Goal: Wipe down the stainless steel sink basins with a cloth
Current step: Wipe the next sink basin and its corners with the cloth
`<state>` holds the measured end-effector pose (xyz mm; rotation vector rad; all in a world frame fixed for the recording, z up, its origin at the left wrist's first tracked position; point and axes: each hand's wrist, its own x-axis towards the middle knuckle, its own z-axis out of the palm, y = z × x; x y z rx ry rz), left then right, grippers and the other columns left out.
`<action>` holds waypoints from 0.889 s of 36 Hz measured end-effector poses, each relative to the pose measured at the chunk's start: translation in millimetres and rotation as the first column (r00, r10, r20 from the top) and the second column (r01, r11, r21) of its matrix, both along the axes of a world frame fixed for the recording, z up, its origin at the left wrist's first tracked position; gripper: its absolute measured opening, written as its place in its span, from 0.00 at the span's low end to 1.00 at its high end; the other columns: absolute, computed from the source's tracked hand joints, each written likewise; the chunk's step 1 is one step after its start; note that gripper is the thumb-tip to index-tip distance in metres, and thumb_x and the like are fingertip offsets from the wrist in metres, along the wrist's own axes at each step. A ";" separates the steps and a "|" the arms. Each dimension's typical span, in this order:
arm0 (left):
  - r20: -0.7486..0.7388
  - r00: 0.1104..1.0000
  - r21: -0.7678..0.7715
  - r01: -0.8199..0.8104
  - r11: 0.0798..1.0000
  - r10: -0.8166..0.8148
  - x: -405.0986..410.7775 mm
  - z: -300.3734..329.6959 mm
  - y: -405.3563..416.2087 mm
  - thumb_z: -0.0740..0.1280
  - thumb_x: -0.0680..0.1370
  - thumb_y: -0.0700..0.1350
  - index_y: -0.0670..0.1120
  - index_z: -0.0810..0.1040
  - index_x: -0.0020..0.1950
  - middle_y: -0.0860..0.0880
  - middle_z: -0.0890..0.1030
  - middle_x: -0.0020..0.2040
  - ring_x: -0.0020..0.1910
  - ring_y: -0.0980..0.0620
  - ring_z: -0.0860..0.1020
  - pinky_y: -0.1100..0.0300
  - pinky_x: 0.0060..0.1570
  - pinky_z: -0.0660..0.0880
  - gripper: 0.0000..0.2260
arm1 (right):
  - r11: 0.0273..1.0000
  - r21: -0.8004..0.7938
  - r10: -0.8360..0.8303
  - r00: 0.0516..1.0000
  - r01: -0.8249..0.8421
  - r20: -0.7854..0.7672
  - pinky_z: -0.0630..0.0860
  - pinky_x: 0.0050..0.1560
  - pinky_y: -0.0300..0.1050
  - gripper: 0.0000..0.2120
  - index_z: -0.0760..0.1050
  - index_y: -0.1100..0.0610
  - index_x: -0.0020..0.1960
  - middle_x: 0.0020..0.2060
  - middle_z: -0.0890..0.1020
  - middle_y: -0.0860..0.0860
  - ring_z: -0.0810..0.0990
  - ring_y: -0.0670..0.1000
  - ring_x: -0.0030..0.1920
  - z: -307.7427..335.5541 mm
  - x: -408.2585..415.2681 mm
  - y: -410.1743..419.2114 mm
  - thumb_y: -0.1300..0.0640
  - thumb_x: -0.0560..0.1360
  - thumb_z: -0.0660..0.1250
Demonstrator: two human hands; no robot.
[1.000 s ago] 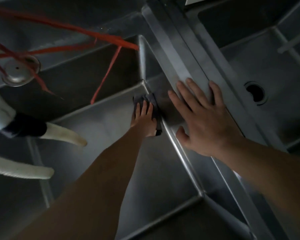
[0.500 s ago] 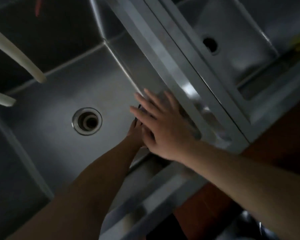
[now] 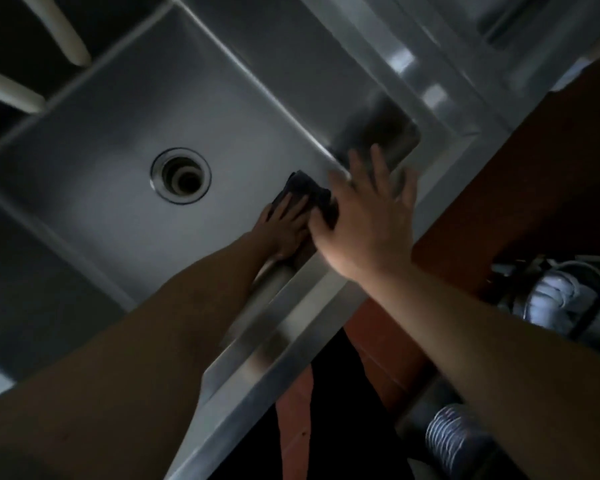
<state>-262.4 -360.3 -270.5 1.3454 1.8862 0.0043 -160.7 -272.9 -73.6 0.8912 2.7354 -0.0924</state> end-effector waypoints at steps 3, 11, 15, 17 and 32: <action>-0.066 0.995 0.002 0.071 0.997 -0.071 3.9 -6.0 -60.4 0.48 0.84 0.56 0.57 0.40 0.79 0.51 0.39 0.80 0.78 0.44 0.37 0.39 0.75 0.44 0.26 | 1.000 0.004 0.004 1.000 -0.004 0.005 0.46 0.74 0.69 0.31 0.65 0.49 0.74 0.78 0.61 0.53 0.49 0.57 0.80 1.7 1.8 -1.5 0.36 0.75 0.52; -0.096 0.977 -0.142 0.176 0.974 -0.190 6.5 4.1 -205.3 0.55 0.82 0.54 0.57 0.29 0.74 0.50 0.34 0.78 0.76 0.44 0.32 0.41 0.75 0.46 0.34 | 1.000 0.000 0.030 0.996 -0.030 -0.088 0.50 0.71 0.71 0.27 0.70 0.51 0.70 0.70 0.74 0.50 0.61 0.53 0.76 3.4 5.3 -5.4 0.42 0.74 0.57; -0.046 0.963 -0.267 0.244 0.932 -0.265 -1.4 18.1 -221.3 0.67 0.76 0.49 0.56 0.36 0.78 0.50 0.29 0.76 0.77 0.43 0.34 0.40 0.75 0.47 0.44 | 1.000 0.000 0.014 0.990 -0.014 -0.143 0.50 0.71 0.70 0.27 0.72 0.52 0.69 0.67 0.77 0.49 0.65 0.52 0.74 3.3 4.4 -6.0 0.44 0.73 0.59; -0.099 0.950 -0.272 0.261 0.926 -0.296 -0.9 21.4 -217.3 0.66 0.76 0.51 0.57 0.37 0.79 0.49 0.32 0.78 0.78 0.42 0.36 0.41 0.75 0.47 0.42 | 1.000 0.004 0.023 0.988 -0.022 -0.151 0.51 0.71 0.71 0.27 0.72 0.52 0.69 0.67 0.76 0.49 0.66 0.52 0.74 2.3 4.8 -4.9 0.43 0.73 0.59; -0.197 0.962 -0.064 0.181 0.981 -0.190 -18.9 5.4 -117.3 0.53 0.81 0.60 0.59 0.42 0.79 0.51 0.41 0.81 0.79 0.43 0.41 0.40 0.75 0.47 0.30 | 0.999 -0.026 0.041 0.987 -0.046 -0.156 0.51 0.71 0.71 0.27 0.71 0.55 0.71 0.68 0.76 0.51 0.68 0.52 0.72 10.4 4.5 -2.7 0.44 0.75 0.58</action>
